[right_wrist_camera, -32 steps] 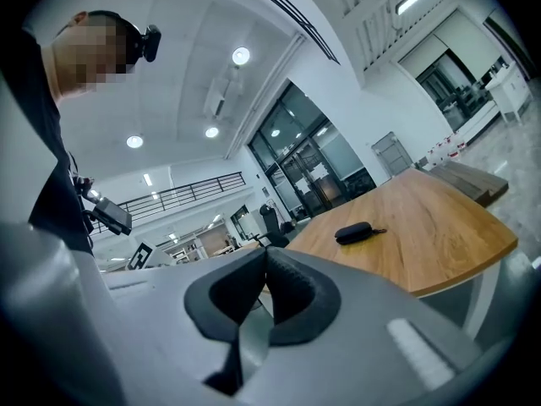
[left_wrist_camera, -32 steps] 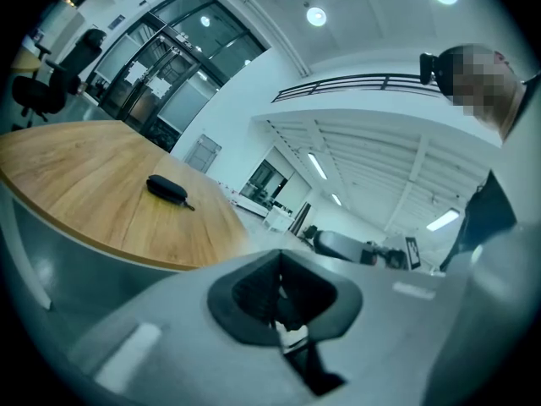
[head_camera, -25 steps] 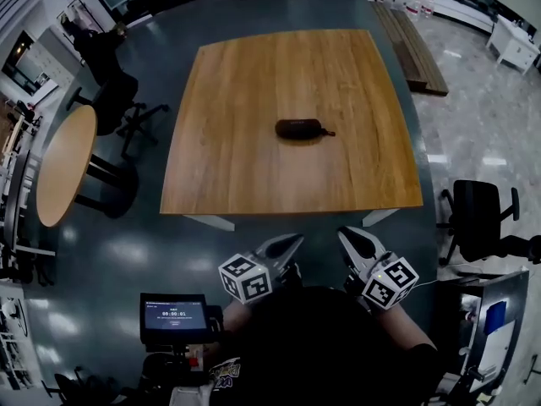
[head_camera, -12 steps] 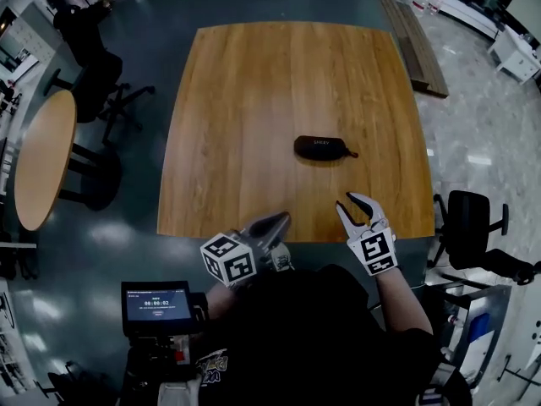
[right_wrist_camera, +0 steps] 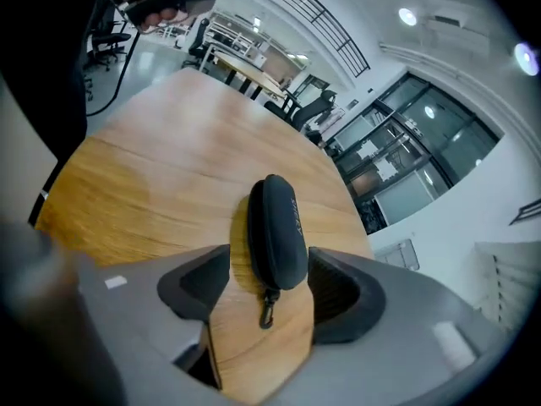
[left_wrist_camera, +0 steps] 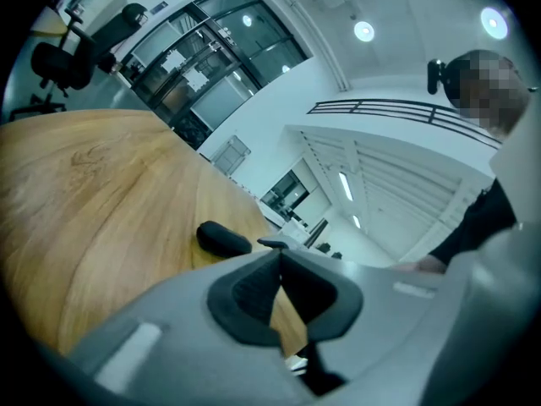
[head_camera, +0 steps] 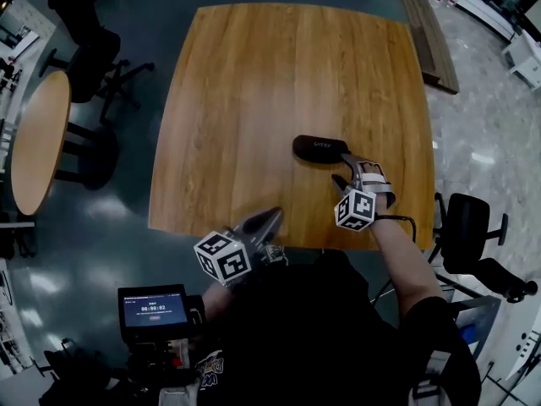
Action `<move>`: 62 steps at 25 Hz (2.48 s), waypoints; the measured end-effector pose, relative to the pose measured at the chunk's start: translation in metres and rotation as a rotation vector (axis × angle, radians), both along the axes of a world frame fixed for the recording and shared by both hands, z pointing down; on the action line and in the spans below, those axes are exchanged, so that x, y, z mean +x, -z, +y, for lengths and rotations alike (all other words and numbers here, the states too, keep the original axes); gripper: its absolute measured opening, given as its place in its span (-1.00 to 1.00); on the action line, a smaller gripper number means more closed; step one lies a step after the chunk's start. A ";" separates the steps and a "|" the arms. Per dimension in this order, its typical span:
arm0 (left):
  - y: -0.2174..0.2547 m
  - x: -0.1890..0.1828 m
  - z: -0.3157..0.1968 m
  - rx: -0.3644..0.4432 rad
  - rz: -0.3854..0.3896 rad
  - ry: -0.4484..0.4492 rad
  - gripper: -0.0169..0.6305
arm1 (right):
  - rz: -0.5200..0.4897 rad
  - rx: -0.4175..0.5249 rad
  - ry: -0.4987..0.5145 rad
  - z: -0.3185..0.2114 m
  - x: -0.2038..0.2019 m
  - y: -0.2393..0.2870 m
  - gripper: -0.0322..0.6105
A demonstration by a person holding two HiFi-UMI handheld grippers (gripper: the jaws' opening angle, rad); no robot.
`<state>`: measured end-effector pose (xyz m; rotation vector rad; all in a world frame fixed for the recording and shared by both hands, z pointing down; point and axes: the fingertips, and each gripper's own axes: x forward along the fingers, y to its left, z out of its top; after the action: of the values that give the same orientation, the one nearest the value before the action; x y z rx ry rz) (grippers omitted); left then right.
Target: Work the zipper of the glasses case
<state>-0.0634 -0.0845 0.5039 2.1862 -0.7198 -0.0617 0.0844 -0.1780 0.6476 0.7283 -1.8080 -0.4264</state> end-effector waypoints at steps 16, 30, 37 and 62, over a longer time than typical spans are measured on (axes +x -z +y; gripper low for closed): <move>0.000 0.008 -0.008 -0.030 -0.075 0.208 -0.95 | 0.019 -0.046 0.242 -0.050 -0.015 -0.025 -0.14; 0.032 -0.030 -0.081 -0.058 0.173 -0.125 -0.50 | -0.048 0.329 0.822 0.041 -0.054 0.202 -0.20; 0.108 0.011 -0.042 -0.083 0.361 -0.853 -0.02 | 0.017 0.403 1.116 0.114 -0.082 0.262 -0.20; 0.077 0.043 0.047 0.152 -0.272 -1.318 -0.11 | -0.555 -0.599 0.815 0.099 -0.052 0.307 -0.43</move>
<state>-0.0200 -0.0371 0.4266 2.4189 0.7039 0.8728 0.0324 -0.0790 0.3411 -0.3847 -2.5550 -0.1705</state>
